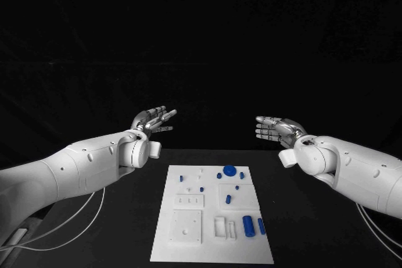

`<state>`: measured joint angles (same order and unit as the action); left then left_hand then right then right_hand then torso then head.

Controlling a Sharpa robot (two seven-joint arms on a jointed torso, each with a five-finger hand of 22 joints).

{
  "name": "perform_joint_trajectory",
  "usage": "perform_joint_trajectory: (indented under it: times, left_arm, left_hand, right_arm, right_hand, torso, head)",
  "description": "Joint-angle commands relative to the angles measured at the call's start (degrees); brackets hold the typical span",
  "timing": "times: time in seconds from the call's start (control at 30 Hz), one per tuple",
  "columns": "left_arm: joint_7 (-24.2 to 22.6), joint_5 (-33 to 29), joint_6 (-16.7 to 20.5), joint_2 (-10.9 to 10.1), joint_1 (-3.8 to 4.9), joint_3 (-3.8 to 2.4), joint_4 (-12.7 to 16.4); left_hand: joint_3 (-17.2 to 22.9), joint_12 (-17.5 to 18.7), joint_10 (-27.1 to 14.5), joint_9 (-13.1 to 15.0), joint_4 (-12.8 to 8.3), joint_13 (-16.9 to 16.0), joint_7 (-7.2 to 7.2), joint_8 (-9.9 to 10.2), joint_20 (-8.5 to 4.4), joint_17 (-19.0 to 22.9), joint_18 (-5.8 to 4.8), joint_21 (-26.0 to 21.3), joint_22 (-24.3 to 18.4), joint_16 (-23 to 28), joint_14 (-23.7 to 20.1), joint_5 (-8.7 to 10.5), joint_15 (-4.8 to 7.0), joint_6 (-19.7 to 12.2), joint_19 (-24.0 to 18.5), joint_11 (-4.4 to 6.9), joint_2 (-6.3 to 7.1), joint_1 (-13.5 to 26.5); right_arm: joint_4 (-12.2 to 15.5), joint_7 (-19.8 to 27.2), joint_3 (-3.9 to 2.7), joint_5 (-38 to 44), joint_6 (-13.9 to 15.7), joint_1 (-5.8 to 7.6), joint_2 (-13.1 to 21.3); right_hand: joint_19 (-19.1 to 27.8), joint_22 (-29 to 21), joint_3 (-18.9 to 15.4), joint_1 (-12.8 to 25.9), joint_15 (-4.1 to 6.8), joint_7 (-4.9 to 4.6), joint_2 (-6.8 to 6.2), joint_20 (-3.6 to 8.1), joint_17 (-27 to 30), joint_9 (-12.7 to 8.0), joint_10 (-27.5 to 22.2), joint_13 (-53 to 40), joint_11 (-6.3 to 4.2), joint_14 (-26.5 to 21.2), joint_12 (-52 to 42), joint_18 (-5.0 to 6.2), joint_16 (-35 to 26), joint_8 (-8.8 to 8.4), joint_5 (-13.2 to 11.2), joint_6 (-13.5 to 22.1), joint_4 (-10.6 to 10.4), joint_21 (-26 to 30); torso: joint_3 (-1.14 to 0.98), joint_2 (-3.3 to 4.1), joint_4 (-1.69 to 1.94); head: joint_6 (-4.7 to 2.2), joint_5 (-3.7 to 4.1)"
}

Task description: Assemble the parts on the task board

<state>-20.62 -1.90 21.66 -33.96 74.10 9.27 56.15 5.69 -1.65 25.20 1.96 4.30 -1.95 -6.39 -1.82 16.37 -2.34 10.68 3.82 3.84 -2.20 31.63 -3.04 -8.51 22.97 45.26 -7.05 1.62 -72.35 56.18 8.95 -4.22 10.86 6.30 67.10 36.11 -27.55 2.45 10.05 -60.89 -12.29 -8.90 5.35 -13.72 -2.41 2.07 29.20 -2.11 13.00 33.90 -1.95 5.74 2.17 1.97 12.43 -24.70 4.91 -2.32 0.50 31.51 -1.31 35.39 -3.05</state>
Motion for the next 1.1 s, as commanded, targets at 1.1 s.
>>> perform_joint_trajectory:
  times: [1.1]
  left_arm:
    - [-0.6, 0.1, -1.1, 0.0, 0.14, -0.05, 0.1]
  left_hand:
    - [0.1, -0.4, -0.5, 0.1, -0.1, -0.1, 0.18, -0.2, 0.09, 0.0, 0.53, 0.0, 0.1, -0.2, -0.4, -0.18, -0.09, 0.2, 0.4, 0.29, 0.18, -0.1]
  right_arm:
    - [-0.2, 0.8, -0.05, 0.0, -0.8, -0.12, -0.1]
  right_hand:
    - [-0.3, 0.1, -0.1, -0.6, -0.02, -3.11, -0.11, -0.04, -0.1, 0.1, 0.2, -0.1, -0.03, 0.3, -0.3, 0.01, 0.3, 0.2, 0.2, -0.5, 0.1, -0.2]
  torso:
    - [-0.01, 0.01, 0.01]
  head:
    - [0.1, -0.02]
